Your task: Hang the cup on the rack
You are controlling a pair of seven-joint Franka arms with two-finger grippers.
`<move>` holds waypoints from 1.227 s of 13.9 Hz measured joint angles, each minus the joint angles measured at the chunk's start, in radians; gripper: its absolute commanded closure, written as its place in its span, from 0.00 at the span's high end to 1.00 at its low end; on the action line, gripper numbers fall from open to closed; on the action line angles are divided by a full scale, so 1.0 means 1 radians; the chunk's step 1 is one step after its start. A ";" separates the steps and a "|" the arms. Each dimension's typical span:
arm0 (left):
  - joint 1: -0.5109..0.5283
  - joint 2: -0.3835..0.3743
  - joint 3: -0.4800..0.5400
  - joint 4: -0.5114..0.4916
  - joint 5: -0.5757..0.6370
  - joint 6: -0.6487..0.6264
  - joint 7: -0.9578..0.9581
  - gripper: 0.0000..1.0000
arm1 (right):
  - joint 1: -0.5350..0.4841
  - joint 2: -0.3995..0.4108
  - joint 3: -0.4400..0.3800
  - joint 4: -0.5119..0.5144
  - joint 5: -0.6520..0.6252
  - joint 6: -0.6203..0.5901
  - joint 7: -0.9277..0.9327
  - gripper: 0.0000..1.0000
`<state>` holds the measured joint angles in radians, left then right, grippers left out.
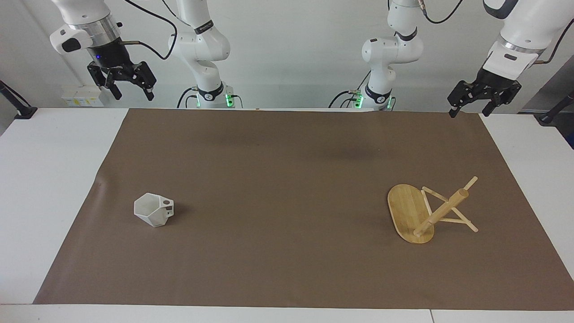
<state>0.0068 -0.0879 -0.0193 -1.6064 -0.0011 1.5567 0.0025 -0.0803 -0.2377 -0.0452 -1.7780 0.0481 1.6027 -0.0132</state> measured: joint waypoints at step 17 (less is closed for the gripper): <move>-0.002 0.000 -0.009 0.000 0.000 0.024 -0.002 1.00 | 0.000 0.000 0.000 0.000 0.000 0.000 0.000 1.00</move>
<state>0.0046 -0.0879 -0.0281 -1.6065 -0.0011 1.5811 0.0001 -0.0803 -0.2377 -0.0452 -1.7780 0.0481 1.6027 -0.0132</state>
